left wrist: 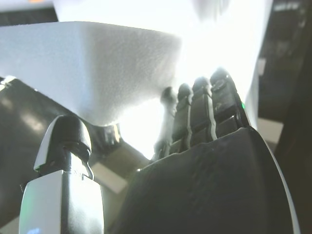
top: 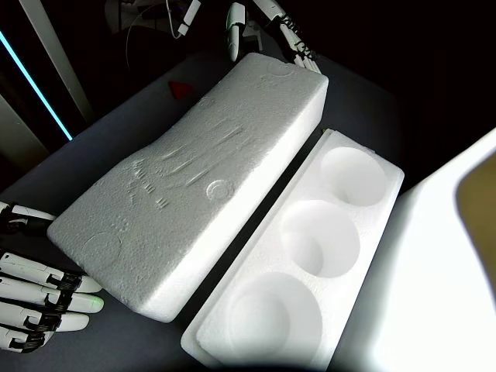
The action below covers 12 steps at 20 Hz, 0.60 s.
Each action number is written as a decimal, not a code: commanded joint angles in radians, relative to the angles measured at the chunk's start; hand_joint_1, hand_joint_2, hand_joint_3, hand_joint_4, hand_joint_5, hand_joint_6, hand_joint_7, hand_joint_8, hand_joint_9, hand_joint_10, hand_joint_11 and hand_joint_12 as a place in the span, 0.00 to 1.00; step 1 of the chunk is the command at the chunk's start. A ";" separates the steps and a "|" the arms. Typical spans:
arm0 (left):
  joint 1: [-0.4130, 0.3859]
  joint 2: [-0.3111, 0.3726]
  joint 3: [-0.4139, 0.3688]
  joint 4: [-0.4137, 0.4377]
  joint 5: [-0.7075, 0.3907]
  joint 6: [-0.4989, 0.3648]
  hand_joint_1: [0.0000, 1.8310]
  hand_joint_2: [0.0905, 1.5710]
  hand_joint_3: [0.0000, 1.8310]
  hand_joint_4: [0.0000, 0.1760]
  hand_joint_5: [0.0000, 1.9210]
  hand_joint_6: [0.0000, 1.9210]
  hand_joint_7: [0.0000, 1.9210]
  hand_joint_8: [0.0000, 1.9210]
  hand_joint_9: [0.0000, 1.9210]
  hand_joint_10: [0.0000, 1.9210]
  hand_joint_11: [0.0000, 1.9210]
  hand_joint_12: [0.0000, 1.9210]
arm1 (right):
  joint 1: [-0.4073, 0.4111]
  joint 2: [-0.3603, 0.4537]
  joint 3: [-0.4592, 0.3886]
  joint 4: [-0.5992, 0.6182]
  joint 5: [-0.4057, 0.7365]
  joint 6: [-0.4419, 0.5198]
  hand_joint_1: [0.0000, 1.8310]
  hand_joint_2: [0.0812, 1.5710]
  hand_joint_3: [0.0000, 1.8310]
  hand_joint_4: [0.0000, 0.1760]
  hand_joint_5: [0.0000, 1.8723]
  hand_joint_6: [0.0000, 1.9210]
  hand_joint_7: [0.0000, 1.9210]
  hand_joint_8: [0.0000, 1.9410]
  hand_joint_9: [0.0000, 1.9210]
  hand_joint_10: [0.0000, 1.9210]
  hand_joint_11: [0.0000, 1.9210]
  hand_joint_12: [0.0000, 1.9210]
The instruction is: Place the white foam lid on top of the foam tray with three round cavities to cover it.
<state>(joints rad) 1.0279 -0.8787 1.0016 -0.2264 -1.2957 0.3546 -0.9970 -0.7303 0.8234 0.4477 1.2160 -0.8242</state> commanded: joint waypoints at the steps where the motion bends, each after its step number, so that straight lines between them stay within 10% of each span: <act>1: -0.031 0.000 0.002 0.107 -0.118 -0.003 0.30 0.70 0.00 0.00 0.13 0.02 0.05 0.00 0.02 0.01 0.01 0.01 | 0.024 0.010 0.000 -0.098 0.158 0.016 0.19 0.75 0.00 0.00 0.00 0.32 0.12 0.00 0.00 0.30 0.00 0.74; 4: -0.104 -0.009 0.032 0.133 -0.081 0.000 0.33 0.68 0.00 0.00 0.16 0.01 0.07 0.00 0.05 0.01 0.00 0.25 | 0.070 0.015 0.019 -0.121 0.154 0.014 0.17 0.76 0.00 0.00 0.00 0.38 0.14 0.02 0.00 0.50 0.00 0.95; 7: -0.158 -0.037 0.069 0.134 -0.059 0.000 0.34 0.67 0.00 0.00 0.16 0.01 0.07 0.00 0.07 0.01 0.00 0.51 | 0.160 0.014 0.045 -0.156 0.111 -0.008 0.20 0.77 0.00 0.00 0.00 0.47 0.16 0.04 0.00 0.54 0.00 0.95; 10: -0.205 -0.055 0.107 0.137 -0.030 -0.007 0.35 0.68 0.00 0.00 0.11 0.00 0.06 0.00 0.04 0.00 0.00 0.49 | 0.262 -0.002 0.079 -0.189 0.032 -0.038 0.22 0.76 0.00 0.00 0.00 0.50 0.04 0.46 0.00 0.71 0.04 1.00; 12: -0.238 -0.065 0.130 0.142 -0.004 -0.007 0.32 0.68 0.00 0.00 0.07 0.00 0.02 0.00 0.01 0.00 0.00 0.44 | 0.316 -0.018 0.107 -0.198 -0.023 -0.051 0.25 0.76 0.00 0.00 0.00 0.56 0.02 0.54 0.00 0.72 0.04 1.00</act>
<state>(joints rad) 0.7868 -0.9329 1.1538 -0.2321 -1.2060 0.3527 -0.6769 -0.7536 0.9543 0.3725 1.0542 -0.8940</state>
